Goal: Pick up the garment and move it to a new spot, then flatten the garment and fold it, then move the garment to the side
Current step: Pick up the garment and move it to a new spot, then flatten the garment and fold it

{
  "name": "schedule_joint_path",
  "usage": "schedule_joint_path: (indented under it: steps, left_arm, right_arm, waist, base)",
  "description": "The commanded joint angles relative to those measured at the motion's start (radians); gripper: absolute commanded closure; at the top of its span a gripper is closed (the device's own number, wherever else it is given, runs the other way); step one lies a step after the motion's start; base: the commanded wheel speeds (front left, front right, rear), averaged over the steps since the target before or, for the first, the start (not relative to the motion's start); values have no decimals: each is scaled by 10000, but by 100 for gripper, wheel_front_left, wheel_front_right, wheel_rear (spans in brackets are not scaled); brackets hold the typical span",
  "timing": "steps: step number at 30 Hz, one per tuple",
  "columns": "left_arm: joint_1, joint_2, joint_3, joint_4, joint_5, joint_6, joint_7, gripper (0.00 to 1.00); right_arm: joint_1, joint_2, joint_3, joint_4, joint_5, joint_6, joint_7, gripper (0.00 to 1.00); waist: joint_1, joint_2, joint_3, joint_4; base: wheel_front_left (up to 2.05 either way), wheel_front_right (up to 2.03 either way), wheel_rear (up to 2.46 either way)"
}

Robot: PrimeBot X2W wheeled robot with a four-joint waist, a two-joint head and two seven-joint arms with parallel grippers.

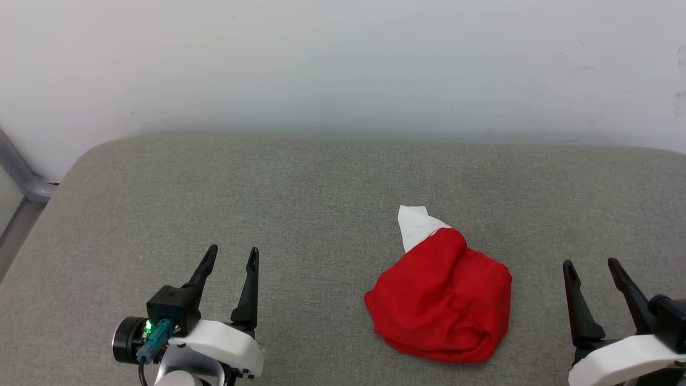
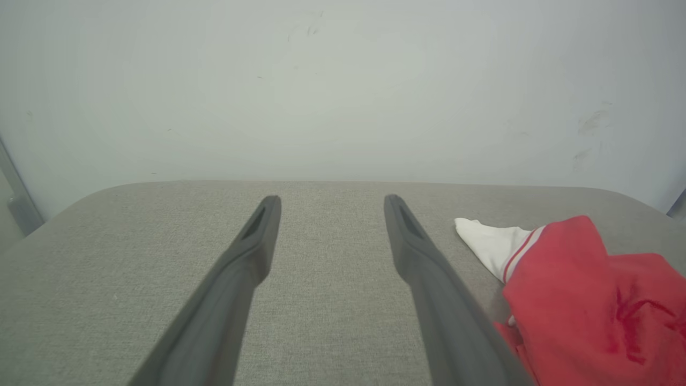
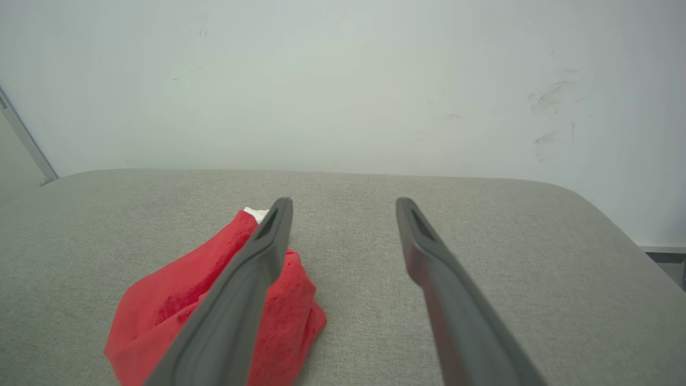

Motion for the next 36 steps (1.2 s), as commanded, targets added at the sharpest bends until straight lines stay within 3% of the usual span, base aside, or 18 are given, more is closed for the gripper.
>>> schedule_joint_path:
  steps: [1, 7, 14, 23, 31, 32, 33, 36]
  left_arm:
    - [101, 13, 3, -50, 54, 14, -18, 0]
    - [15, -52, 23, -128, -36, 58, -23, 0]
    - [-304, -159, -53, -316, 80, -34, -51, 0]
    - [-966, -602, 36, -467, 235, -264, -80, 0]
    - [-1395, -1050, 326, -413, 584, -640, -75, 0]
    - [-1407, -1096, 374, -380, 628, -699, -76, 0]
    - [-1411, -1112, 413, -344, 670, -740, -76, 0]
    - [-1332, -1222, 537, -250, 797, -852, -76, 0]
  right_arm:
    - [109, 8, -7, -16, 17, -7, 7, 0]
    - [-408, 10, -46, 575, 674, -7, 462, 0]
    - [-1990, -481, 553, 1887, 1329, -8, 2521, 0]
    - [-5108, -2097, 2873, 3308, 2831, -7, 6211, 0]
    - [-6819, -2737, 4900, 4657, 3821, -7, 8016, 0]
    - [-6908, -2747, 5039, 4816, 3988, -7, 8211, 57]
    - [-7019, -2726, 5120, 4879, 4147, -7, 8270, 100]
    - [-7275, -2830, 5302, 4808, 4259, -7, 7959, 100]
  waist:
    - [1, 0, 6, -9]
    - [1, 0, 159, -21]
    - [1, 0, 716, 223]
    - [1, 0, 1798, 957]
    - [1, 0, 2399, 1302]
    - [1, 0, 2409, 1309]
    - [1, 0, 2418, 1307]
    - [1, 0, 2399, 1233]
  base:
    - [0, 0, 0]
    - [0, 0, 0]
    - [0, 0, 0]
    - [0, 0, 0]
    - [0, 0, 0]
    - [0, 0, 0]
    - [0, 0, 0]
    - [0, 0, 0]
